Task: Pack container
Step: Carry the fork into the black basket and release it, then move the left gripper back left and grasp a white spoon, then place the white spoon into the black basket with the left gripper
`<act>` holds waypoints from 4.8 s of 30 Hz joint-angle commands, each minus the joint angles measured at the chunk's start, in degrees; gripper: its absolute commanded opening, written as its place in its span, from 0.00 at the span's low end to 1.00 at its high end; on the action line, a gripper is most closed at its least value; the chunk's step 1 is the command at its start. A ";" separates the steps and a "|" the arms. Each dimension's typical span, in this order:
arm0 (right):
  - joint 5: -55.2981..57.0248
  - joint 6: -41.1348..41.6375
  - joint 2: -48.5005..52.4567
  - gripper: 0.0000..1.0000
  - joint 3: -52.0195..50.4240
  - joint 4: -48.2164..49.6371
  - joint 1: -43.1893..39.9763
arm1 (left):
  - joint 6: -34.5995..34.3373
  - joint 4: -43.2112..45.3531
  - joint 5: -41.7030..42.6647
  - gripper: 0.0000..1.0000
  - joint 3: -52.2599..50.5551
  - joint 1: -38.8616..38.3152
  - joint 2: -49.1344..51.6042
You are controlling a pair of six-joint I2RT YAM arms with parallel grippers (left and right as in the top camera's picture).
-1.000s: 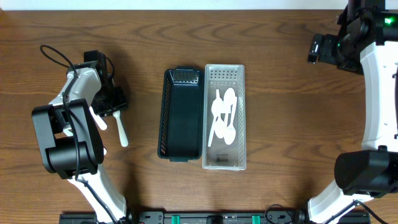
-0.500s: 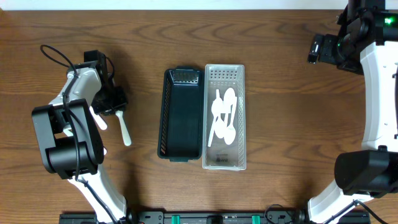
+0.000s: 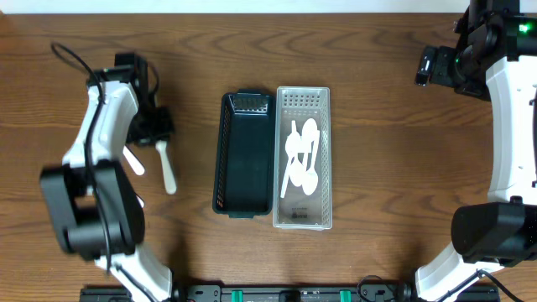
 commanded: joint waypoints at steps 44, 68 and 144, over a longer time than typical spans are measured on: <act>1.11 -1.81 0.37 0.99 -0.39 -2.54 -0.28 | -3.50 0.48 -11.21 0.60 9.66 -29.92 -2.69; 1.01 -3.39 0.37 0.99 -0.39 -2.32 -0.26 | -13.00 0.04 -12.61 0.93 11.41 15.06 -1.25; 0.83 -1.16 0.37 0.98 -0.39 -3.91 -0.26 | -12.31 -0.31 -2.23 0.06 12.07 3.85 -1.84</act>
